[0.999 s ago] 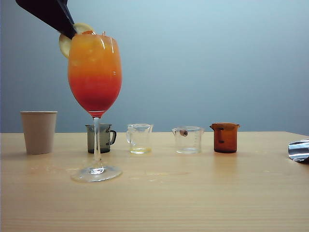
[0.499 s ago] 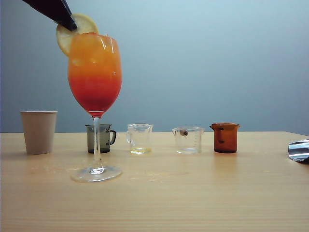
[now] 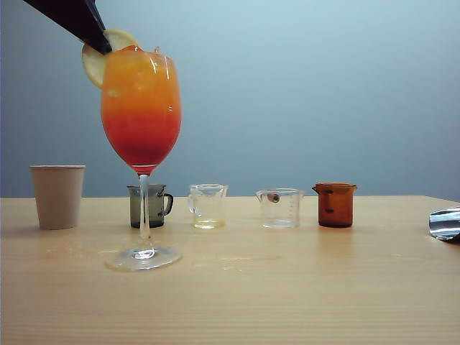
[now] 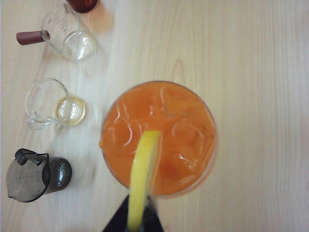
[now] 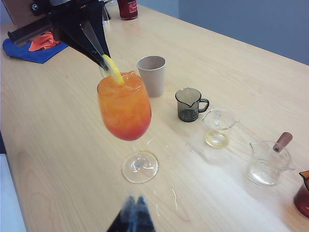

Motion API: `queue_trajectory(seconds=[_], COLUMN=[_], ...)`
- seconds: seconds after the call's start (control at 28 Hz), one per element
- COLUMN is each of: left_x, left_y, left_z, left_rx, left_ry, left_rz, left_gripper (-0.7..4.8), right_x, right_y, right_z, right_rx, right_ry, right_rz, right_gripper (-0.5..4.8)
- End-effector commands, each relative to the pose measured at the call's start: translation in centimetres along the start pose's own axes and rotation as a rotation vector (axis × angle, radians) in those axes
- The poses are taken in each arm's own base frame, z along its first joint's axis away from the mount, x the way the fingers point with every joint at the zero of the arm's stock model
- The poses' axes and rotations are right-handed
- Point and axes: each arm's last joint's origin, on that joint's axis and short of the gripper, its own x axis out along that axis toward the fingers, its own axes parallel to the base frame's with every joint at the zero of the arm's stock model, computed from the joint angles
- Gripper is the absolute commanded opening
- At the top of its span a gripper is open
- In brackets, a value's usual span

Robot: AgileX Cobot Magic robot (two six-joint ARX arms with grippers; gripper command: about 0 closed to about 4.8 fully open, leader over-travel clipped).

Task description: Pick up the lemon slice from the paper cup on the left and carefully insert it into the rim of the goblet.

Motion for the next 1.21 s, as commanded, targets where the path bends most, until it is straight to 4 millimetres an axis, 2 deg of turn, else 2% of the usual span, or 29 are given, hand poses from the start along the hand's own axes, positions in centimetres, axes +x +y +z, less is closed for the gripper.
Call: queue_trajectory(seconds=[0.04,0.36,0.43,0.61,0.68,1.0,1.14,1.21], left_x=[0.02,0.24,0.24,0.24,0.24,0.21,0.03,-0.13], left_y=[0.25,0.61,0.62,0.67,0.67,0.66,0.58,0.61], left_z=[0.07,0.01,0.02,0.04,0.04,0.06,0.15,0.26], left_rx=[0.003,0.011,0.012,0.015,0.015,0.015,-0.001,-0.02], left_ry=[-0.009,0.003,0.002,0.0,0.0,-0.002,-0.005,-0.007], left_rz=[0.011,0.03,0.031,0.035,0.035,0.036,0.04,0.046], left_gripper=[-0.06,0.05,0.29,0.35,1.01,1.33,3.06,3.45], right_x=[-0.11,-0.11,-0.11,-0.11,-0.11,-0.11,-0.11,-0.11], right_y=[0.04,0.04,0.04,0.04,0.04,0.04,0.04,0.04], right_z=[0.3,0.3,0.3,0.3,0.3,0.3,0.3,0.3], right_rx=[-0.015,-0.015,-0.015,-0.015,-0.015,-0.015,-0.015,-0.015], right_ry=[-0.023,-0.023,-0.023,-0.023,-0.023,-0.023,-0.023,-0.023], right_rz=[0.0,0.0,0.0,0.0,0.0,0.0,0.0,0.0], right_gripper=[-0.05,-0.05,-0.05,-0.05,-0.05,-0.05,-0.05,-0.05])
